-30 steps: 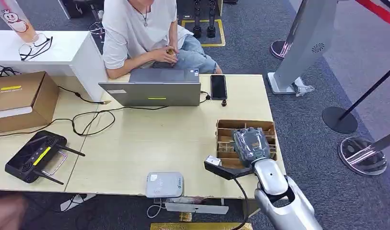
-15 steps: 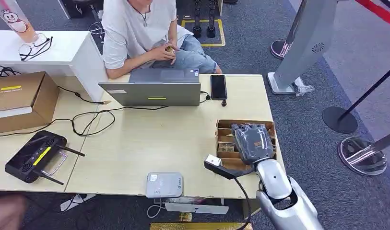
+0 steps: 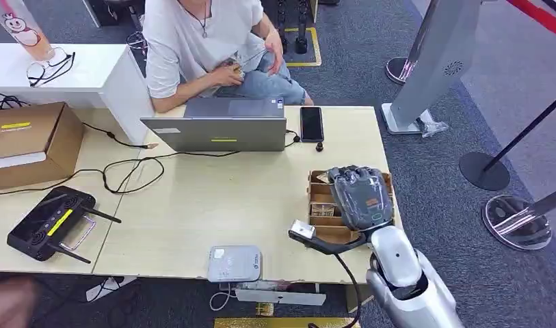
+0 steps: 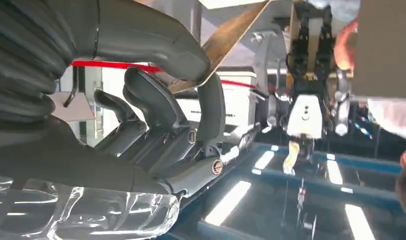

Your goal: Pass the card to the sensor for recognition and then transmit it.

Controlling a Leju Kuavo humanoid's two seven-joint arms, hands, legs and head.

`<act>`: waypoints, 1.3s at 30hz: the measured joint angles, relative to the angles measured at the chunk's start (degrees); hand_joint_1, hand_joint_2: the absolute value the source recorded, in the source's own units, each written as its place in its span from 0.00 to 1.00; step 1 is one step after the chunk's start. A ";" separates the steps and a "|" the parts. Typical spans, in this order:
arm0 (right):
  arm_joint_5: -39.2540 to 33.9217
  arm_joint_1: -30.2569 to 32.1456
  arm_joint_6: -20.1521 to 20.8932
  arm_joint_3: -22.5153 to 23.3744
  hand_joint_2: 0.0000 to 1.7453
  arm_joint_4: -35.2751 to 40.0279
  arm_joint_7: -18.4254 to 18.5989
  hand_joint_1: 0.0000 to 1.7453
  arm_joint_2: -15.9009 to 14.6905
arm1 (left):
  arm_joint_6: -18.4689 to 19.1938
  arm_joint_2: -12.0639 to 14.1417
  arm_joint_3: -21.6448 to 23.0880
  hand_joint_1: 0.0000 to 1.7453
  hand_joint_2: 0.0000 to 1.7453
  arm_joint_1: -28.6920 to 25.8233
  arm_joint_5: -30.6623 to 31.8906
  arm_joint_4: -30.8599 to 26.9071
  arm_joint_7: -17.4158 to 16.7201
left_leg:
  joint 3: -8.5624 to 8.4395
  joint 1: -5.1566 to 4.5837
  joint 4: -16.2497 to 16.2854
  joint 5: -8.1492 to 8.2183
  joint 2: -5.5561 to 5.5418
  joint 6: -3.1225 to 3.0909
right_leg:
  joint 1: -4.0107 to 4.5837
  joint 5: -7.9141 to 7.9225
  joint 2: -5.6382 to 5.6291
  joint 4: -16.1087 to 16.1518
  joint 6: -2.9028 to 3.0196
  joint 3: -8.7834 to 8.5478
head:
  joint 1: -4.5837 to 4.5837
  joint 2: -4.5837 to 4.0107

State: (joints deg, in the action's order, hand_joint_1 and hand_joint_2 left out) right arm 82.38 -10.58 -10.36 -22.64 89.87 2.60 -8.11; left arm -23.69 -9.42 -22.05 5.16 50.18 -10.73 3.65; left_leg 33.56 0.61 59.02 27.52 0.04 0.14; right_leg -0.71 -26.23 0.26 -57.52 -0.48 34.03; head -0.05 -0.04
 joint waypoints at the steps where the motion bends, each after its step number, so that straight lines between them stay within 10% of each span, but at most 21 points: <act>1: -0.02 0.00 -0.46 0.02 1.00 0.28 -0.22 1.00 0.00 | 0.00 0.00 -0.02 0.00 0.00 0.00 0.00 0.00 0.00 | 0.00 0.00 0.00 0.00 0.00 0.00 | 0.00 0.00 0.00 0.00 0.00 0.00 | 0.00 0.00; 23: -5.75 -5.13 -14.54 -1.36 1.00 -5.73 -7.54 1.00 6.06 | -0.44 0.07 -1.40 0.00 0.00 -0.04 -0.07 0.00 -0.02 | 0.01 0.01 0.00 -0.01 0.00 0.00 | 0.00 0.00 0.01 -0.01 0.00 -0.01 | 0.00 0.00; 39: -7.85 -10.45 -16.48 -1.60 1.00 -13.96 -7.96 1.00 10.62 | -0.31 0.07 -1.40 0.00 0.00 -0.01 1.09 0.00 -0.98 | 0.01 0.01 0.00 -0.01 0.00 0.01 | 0.01 0.00 0.02 -0.01 0.00 -0.01 | -0.02 0.00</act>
State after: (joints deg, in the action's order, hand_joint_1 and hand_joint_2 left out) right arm 74.53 -21.04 -26.84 -24.24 75.91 -5.36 2.51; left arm -24.00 -9.35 -23.45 5.15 51.27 -10.73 2.67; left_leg 33.56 0.62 59.02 27.50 0.03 0.15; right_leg -0.70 -26.23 0.28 -57.53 -0.48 34.02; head -0.07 -0.04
